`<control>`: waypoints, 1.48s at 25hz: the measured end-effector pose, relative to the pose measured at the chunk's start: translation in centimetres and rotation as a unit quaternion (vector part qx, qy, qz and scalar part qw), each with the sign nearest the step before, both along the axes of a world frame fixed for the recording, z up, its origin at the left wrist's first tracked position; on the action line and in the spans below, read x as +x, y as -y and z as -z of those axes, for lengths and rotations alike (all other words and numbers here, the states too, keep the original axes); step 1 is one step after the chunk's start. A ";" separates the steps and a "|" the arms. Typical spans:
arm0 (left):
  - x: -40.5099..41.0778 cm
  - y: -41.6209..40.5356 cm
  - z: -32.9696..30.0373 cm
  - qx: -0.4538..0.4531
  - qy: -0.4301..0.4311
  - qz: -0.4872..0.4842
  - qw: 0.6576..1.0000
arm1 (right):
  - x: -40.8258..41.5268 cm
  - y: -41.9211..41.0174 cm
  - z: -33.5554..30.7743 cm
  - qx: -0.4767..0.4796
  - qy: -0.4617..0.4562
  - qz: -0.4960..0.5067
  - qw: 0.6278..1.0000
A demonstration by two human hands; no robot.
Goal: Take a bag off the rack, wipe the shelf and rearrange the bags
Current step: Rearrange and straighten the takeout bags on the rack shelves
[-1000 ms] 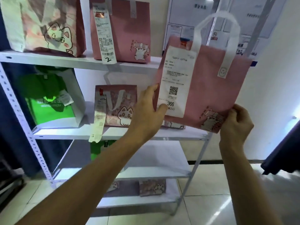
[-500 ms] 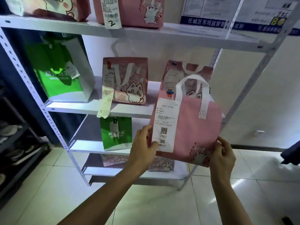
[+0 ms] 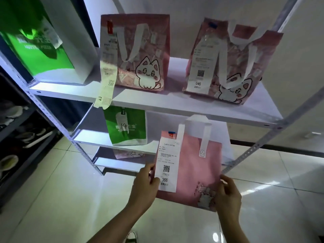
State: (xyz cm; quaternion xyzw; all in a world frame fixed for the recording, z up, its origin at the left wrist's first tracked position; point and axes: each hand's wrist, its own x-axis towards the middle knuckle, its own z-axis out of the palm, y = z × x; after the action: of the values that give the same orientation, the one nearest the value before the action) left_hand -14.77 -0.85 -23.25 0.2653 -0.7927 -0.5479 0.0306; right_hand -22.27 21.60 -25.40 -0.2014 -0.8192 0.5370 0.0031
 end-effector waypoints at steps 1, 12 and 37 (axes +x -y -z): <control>-0.5 0.3 0.7 0.005 0.006 -0.003 1.000 | -0.6 0.3 0.7 0.008 0.007 -0.006 1.000; -11.1 6.3 8.9 0.015 0.010 -0.007 1.000 | -11.6 6.6 8.2 0.039 0.001 0.000 0.999; -15.3 10.0 14.0 0.072 0.030 -0.021 0.997 | -17.4 9.8 13.5 -0.026 0.010 -0.051 0.998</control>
State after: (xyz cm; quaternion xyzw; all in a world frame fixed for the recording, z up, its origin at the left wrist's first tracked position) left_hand -30.09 -10.88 -37.29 0.2999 -0.7461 -0.5944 -0.0013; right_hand -39.71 11.80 -38.95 -0.1641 -0.8142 0.5557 -0.0376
